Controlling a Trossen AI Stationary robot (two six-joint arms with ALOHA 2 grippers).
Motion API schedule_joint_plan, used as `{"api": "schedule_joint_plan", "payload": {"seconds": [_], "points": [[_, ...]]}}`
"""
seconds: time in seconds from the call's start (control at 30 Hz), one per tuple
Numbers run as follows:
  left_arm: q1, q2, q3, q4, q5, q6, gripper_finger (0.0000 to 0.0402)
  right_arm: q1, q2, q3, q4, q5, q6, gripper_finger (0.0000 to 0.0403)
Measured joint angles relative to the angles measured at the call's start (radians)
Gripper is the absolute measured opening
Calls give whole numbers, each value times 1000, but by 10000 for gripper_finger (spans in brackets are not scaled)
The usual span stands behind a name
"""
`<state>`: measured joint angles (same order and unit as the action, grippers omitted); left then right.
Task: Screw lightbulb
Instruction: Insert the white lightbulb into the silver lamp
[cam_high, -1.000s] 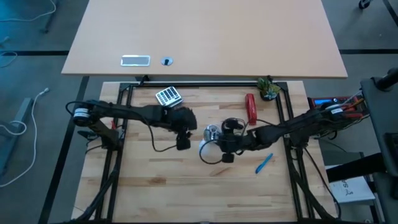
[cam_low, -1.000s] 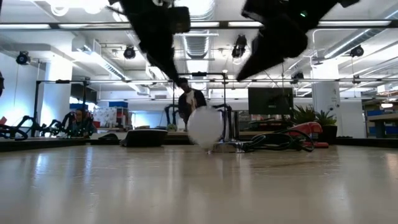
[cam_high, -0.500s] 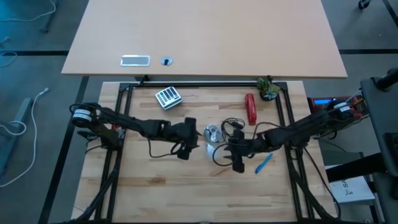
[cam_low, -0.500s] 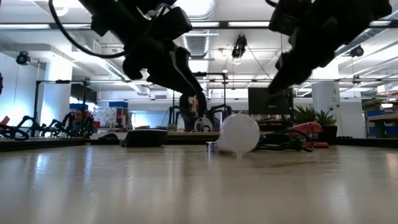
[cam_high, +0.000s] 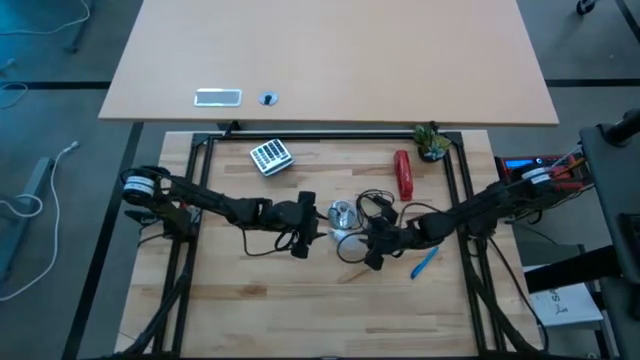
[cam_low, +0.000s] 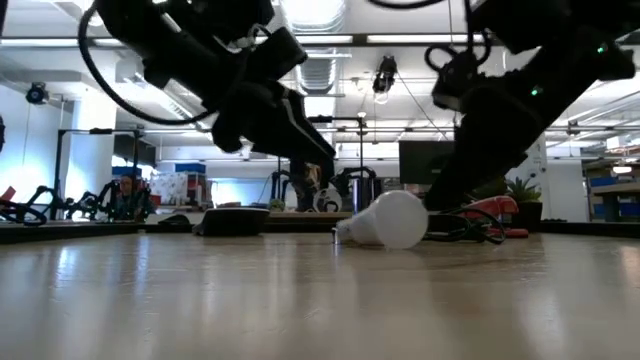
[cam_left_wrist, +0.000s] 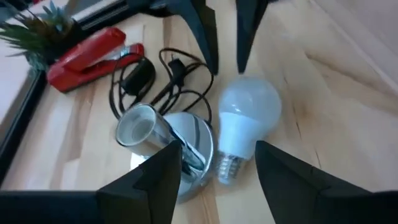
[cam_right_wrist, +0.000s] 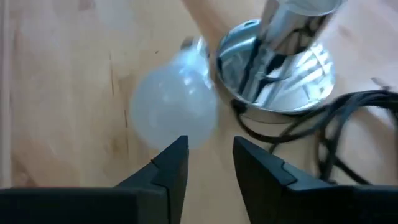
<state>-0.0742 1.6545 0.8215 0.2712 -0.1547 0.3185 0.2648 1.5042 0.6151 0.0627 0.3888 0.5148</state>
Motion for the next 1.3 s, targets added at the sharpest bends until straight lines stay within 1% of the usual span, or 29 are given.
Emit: {"api": "schedule_joint_plan", "payload": {"seconds": [0.1, 0.17, 0.37, 0.47, 0.6, 0.77, 0.9, 1.07, 1.17, 1.3], "points": [[0, 43, 5, 1, -1, -16, 197, -2, 47, 1, 112, -122, -18, 99], [0, 67, 11, -2, -1, -31, 200, 3, 73, 0, 154, -143, -14, 87], [0, 134, 41, 2, -20, -34, 211, -2, 115, 0, 183, -136, -10, 54], [3, 162, 44, -3, -20, -4, 216, -1, 115, 0, 182, -133, -10, 41], [5, 178, 44, -39, -20, -11, 221, -2, 106, 0, 182, -126, -9, 29], [2, 175, 47, -35, -18, -42, 220, -8, 102, 0, 182, -125, 1, 29], [-1, 173, 68, -33, 39, -41, 216, -16, 102, 0, 183, -123, 9, 34], [-1, 174, 76, -51, 58, -41, 216, -22, 102, 0, 192, -120, 10, 31], [-1, 174, 79, -52, 86, -51, 217, -23, 102, 0, 200, -89, -1, 27], [-1, 174, 80, -49, 89, -68, 212, -26, 102, 0, 208, -20, -14, 29]]}}
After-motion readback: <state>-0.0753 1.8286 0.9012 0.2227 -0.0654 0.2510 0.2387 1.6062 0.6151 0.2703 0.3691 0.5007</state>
